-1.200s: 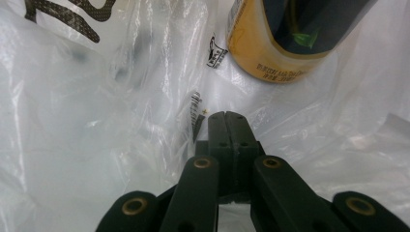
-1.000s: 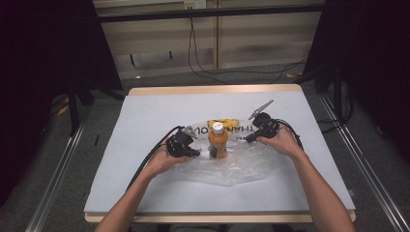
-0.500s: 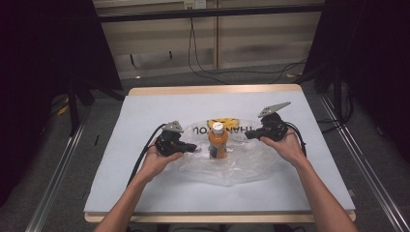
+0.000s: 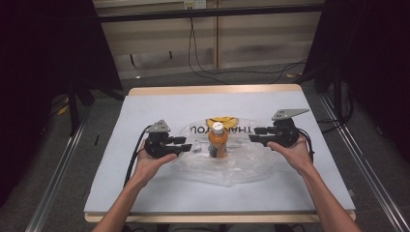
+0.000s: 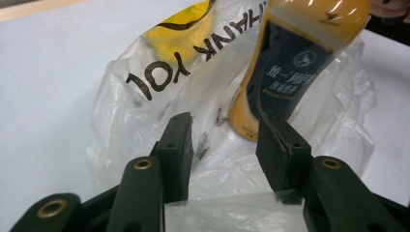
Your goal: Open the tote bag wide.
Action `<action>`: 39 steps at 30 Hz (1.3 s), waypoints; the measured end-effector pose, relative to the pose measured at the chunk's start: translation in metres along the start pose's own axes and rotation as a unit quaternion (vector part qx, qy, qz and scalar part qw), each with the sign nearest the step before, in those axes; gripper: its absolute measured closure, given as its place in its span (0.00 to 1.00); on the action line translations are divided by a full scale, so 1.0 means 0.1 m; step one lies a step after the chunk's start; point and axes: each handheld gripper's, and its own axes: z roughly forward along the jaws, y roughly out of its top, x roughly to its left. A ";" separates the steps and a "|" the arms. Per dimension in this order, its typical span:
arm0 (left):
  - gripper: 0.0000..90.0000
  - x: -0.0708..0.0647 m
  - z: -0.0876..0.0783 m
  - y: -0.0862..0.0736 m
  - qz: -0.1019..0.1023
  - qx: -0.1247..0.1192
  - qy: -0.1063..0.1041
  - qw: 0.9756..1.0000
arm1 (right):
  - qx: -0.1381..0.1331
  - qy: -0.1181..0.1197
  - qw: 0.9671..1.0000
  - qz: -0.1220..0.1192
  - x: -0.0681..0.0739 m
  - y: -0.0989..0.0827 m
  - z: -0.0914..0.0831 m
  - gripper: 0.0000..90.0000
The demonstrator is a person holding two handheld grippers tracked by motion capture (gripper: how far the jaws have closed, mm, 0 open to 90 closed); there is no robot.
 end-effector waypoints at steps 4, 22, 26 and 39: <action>0.47 -0.06 -0.08 0.02 0.004 -0.016 0.007 1.000 | -0.010 -0.014 1.000 0.002 0.07 -0.05 -0.05 0.35; 0.10 -0.20 -0.56 -0.17 0.006 -0.053 0.079 0.995 | -0.068 -0.050 0.996 0.021 0.27 -0.28 -0.50 0.05; 0.08 -0.24 -0.65 -0.25 -0.003 -0.061 0.088 0.994 | -0.069 -0.065 0.995 0.022 0.31 -0.37 -0.59 0.03; 0.03 -0.38 -0.83 -0.68 -0.032 -0.069 0.105 0.992 | -0.095 -0.112 0.988 0.042 0.49 -0.75 -0.89 0.02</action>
